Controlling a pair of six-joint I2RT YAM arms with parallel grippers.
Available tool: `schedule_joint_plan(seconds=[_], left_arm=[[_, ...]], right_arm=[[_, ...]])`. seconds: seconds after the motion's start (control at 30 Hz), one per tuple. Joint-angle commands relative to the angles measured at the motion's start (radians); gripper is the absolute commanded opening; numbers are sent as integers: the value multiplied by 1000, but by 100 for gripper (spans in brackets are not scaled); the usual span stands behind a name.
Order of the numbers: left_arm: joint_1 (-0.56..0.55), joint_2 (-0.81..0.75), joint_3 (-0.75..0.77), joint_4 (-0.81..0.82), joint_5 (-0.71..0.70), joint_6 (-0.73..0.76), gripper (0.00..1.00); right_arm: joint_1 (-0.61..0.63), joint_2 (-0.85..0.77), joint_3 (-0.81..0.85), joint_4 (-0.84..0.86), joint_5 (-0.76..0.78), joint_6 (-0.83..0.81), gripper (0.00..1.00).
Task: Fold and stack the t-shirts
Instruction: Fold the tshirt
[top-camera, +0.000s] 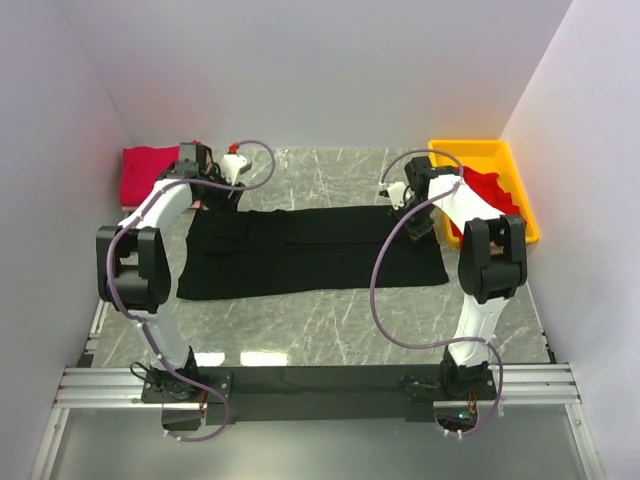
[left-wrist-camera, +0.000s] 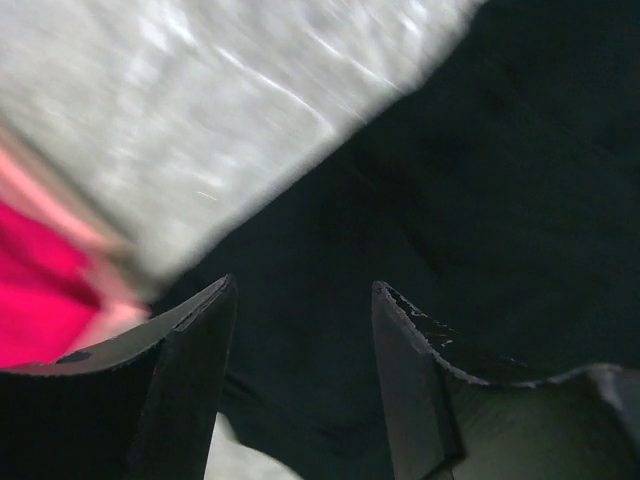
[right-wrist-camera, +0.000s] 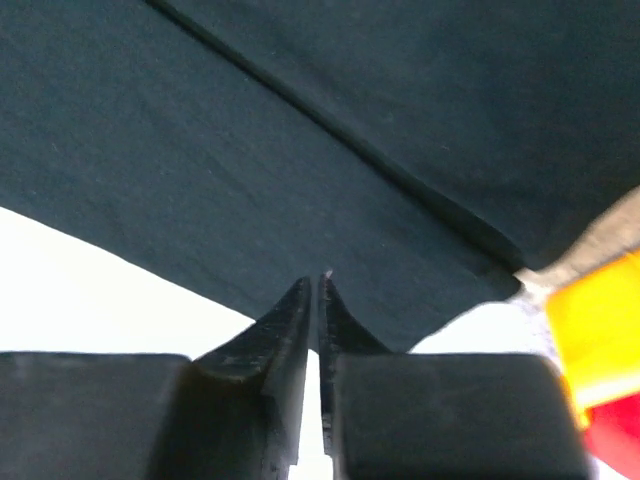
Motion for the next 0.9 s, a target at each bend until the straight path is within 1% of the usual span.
schedule_joint_plan(seconds=[0.0,0.07,0.17,0.23,0.4,0.53,0.67,0.73,0.87], left_arm=[[-41,-61,-60,-54,-16,-119,61],[-61,-73,-94,-51,-27,-147,59],[-82,-78,-135,-49,-27,-164,57],[-93,-67,-167,-28,-63,-176,57],[-93,9,-152,30,-154,-205,56],[-87,81,-74,61,-241,-218,56],[-59,121,13,75,-297,-202,58],[-38,149,79,72,-309,-195,59],[-10,167,151,81,-331,-185,60]], right_arm=[[7,33,25,-28,-32,9,8],[12,62,20,-25,-9,-1,5],[11,107,20,6,34,-1,5],[11,137,37,36,58,7,5],[9,164,78,35,98,13,4],[12,164,74,27,118,-1,5],[12,164,77,21,123,-10,5],[12,161,77,18,123,-11,5],[12,153,80,15,117,-14,5]])
